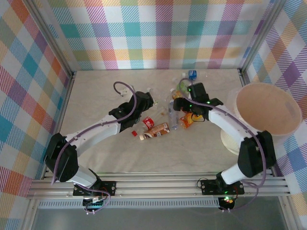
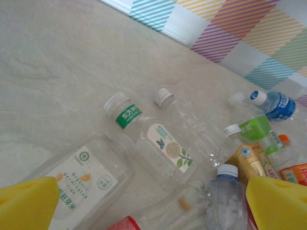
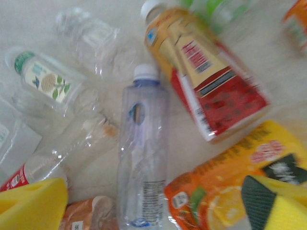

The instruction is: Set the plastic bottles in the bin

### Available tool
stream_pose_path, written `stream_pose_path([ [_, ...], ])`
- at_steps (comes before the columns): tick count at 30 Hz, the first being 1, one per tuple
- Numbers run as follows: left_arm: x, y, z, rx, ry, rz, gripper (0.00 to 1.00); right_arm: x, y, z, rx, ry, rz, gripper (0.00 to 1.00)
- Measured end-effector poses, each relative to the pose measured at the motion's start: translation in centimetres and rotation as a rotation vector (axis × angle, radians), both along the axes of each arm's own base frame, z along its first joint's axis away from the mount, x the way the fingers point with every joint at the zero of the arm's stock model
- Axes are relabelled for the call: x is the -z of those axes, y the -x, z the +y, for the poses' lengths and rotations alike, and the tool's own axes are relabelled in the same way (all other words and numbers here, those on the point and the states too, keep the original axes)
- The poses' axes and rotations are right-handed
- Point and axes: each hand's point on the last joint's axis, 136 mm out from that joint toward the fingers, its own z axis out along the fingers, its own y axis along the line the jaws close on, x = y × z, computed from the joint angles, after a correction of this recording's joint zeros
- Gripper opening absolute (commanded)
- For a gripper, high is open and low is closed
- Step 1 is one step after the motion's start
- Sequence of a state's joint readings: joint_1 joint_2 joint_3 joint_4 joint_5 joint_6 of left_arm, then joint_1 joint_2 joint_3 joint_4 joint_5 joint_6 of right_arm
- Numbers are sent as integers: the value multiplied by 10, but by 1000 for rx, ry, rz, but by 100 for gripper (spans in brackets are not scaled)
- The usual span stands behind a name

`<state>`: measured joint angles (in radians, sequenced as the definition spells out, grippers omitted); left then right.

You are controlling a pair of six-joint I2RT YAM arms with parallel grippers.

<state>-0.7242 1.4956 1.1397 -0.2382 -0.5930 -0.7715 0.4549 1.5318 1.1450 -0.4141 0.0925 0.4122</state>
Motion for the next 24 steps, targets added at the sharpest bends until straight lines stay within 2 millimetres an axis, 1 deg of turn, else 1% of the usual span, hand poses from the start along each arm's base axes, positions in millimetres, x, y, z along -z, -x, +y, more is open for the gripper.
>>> stream_pose_path([
  [2, 2, 0, 0, -2, -2, 5, 100, 15, 0, 13, -31, 13, 35, 78],
  [5, 5, 2, 2, -2, -16, 20, 100, 35, 1, 26, -62, 41, 78, 75],
  [7, 7, 4, 4, -4, -24, 33, 100, 46, -1, 29, -71, 66, 102, 72],
  [11, 11, 7, 7, -7, -40, 49, 100, 61, -10, 30, -85, 120, 121, 67],
  [16, 16, 11, 11, -14, -61, 74, 100, 80, -12, 31, -117, 168, 167, 67],
  [24, 18, 13, 17, -34, -84, 84, 100, 104, -20, 36, -135, 202, 218, 70],
])
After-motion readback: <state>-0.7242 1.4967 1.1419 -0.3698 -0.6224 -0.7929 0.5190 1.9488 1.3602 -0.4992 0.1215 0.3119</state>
